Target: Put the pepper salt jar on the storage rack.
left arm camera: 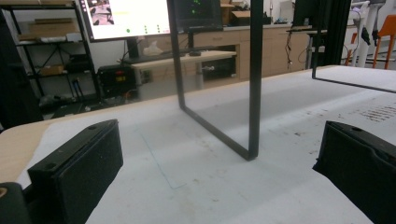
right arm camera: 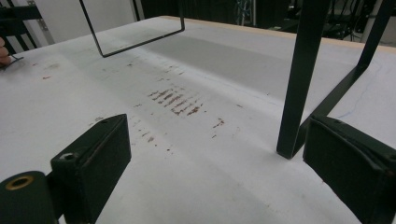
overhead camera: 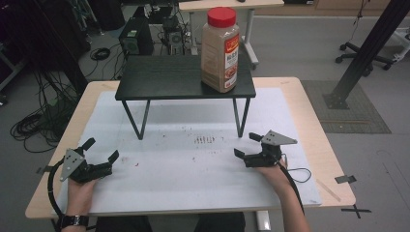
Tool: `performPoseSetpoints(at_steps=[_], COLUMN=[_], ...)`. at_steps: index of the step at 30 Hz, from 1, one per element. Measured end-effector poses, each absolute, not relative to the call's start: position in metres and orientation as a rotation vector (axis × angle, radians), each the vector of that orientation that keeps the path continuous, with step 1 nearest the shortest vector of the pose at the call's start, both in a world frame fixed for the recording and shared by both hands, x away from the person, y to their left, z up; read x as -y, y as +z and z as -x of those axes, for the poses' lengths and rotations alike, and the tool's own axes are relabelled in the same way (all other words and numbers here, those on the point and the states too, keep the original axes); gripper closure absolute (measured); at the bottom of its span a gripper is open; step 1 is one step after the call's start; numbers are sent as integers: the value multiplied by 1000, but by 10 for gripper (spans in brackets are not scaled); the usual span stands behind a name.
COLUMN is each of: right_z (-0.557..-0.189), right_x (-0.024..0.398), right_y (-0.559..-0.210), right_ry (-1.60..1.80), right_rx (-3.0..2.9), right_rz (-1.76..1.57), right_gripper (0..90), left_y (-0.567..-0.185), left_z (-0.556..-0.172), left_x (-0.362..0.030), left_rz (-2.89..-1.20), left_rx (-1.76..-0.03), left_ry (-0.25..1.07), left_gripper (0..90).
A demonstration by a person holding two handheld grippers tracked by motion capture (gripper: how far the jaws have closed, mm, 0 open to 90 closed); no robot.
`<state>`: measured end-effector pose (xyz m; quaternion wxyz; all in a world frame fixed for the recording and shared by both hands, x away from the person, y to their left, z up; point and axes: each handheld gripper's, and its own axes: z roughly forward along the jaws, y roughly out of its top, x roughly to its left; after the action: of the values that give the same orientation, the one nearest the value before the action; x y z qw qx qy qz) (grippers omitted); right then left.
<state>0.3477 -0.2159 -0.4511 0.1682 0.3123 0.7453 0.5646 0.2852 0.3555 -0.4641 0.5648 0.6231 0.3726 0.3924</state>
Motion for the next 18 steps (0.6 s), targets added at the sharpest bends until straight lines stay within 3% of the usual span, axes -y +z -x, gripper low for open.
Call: performPoseSetpoints(at_steps=[18], right_z=[-336], right_x=[221], right_y=[-458], right_ry=[1660], right_rx=[-1946], right_rz=[-905], right_gripper=[74], left_y=[-464], left_z=[-285], left_x=[-355], left_rz=[-1483], left_rx=[-865], left_ry=[922], left_gripper=[4])
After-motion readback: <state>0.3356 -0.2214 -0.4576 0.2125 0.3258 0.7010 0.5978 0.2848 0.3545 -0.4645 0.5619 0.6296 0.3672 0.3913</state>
